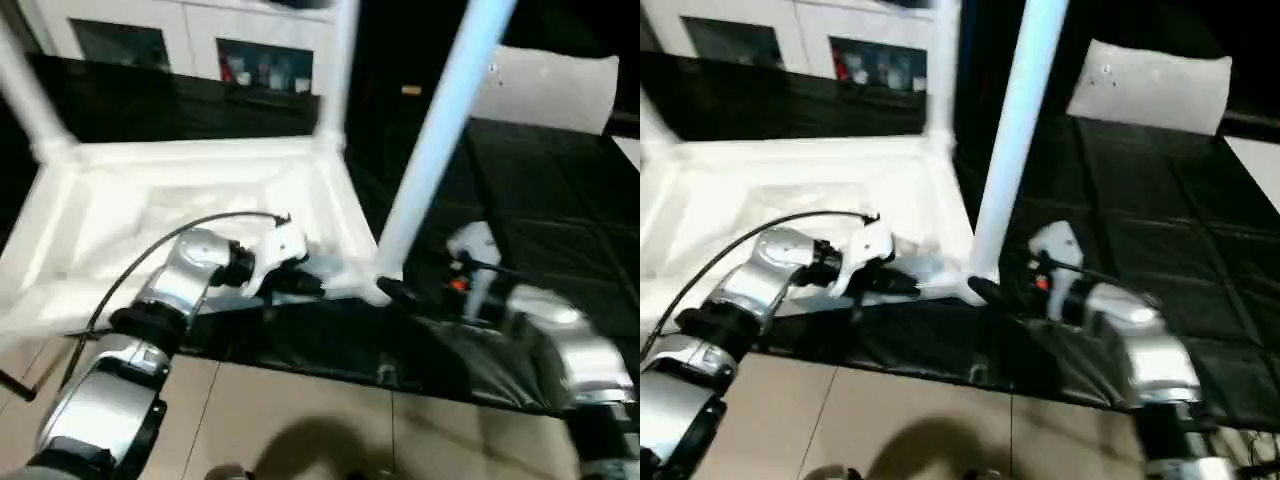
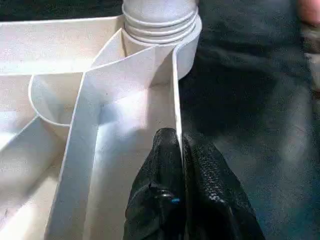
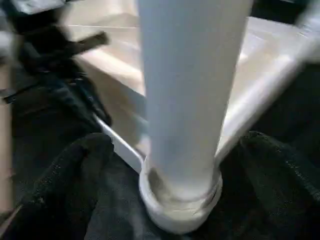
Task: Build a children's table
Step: Rotate leg to tighten
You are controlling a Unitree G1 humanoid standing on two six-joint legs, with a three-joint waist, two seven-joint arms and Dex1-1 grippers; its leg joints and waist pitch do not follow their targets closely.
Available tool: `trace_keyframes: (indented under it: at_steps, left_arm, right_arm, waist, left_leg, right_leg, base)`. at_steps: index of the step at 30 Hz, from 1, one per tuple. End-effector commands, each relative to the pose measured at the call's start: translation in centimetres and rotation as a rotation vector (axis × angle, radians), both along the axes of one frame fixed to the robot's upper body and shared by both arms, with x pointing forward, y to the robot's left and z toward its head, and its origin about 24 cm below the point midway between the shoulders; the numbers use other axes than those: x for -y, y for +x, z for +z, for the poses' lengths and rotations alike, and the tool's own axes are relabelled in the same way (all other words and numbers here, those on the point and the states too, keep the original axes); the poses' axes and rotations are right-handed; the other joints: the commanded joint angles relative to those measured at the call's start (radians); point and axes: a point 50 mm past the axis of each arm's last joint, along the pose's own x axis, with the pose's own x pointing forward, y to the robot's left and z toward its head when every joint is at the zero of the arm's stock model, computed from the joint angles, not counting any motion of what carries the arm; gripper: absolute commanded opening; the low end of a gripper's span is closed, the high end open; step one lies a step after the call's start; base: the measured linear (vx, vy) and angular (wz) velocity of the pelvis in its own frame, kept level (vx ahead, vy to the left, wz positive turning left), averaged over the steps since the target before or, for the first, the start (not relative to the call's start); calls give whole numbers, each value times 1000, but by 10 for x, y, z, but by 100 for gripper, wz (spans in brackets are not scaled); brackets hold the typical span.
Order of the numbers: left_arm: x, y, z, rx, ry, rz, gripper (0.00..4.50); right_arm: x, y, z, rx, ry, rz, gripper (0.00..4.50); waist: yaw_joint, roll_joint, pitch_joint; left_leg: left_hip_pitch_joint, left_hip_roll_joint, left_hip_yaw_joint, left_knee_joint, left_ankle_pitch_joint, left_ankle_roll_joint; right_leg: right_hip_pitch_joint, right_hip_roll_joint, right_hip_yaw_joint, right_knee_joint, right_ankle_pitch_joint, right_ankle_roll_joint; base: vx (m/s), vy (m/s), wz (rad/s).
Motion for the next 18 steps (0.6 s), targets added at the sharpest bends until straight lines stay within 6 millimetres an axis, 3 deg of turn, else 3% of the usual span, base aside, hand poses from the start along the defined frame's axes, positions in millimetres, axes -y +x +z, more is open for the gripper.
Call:
trace_keyframes:
  at_steps: [1, 4, 7, 12, 18]
  left_arm:
    - [3, -4, -1, -13, 43, -93, 0]
    - [-2, -7, -1, -30, 77, -161, 0]
    - [-3, -10, 1, -62, 79, -227, 0]
    - [-3, -13, 3, -87, 88, -294, 0]
    - [-1, -13, 4, -86, 93, -322, 0]
  right_arm:
    - [0, -4, 2, -5, -10, 68, 443]
    - [4, -7, -1, -12, -59, 127, 443]
    - [2, -9, -3, -34, -69, 179, 403]
    - [-6, -7, -5, -50, -65, 236, 355]
    - [-12, -3, -3, -47, -58, 287, 306]
  waist:
    - [-1, 4, -58]
    - [4, 2, -61]
    - [6, 4, -62]
    - [13, 5, -66]
    - [23, 2, -66]
  left_leg:
    - [13, 32, -2, -64, -227, 52]
    - [13, 33, -4, -65, -228, 39]
    - [12, 32, -4, -64, -213, 42]
    - [12, 35, 0, -60, -180, 51]
    - [12, 35, 0, -60, -185, 45]
  right_leg:
    - [54, -75, 55, -73, -300, -171]
    - [53, -73, 55, -72, -315, -158]
    - [54, -74, 54, -69, -293, -165]
    - [54, -69, 53, -56, -200, -204]
    - [55, -73, 53, -57, -231, -194]
  base:
    - [0, 0, 0]
    - [0, 0, 0]
    - [0, 0, 0]
    - [0, 0, 0]
    - [0, 0, 0]
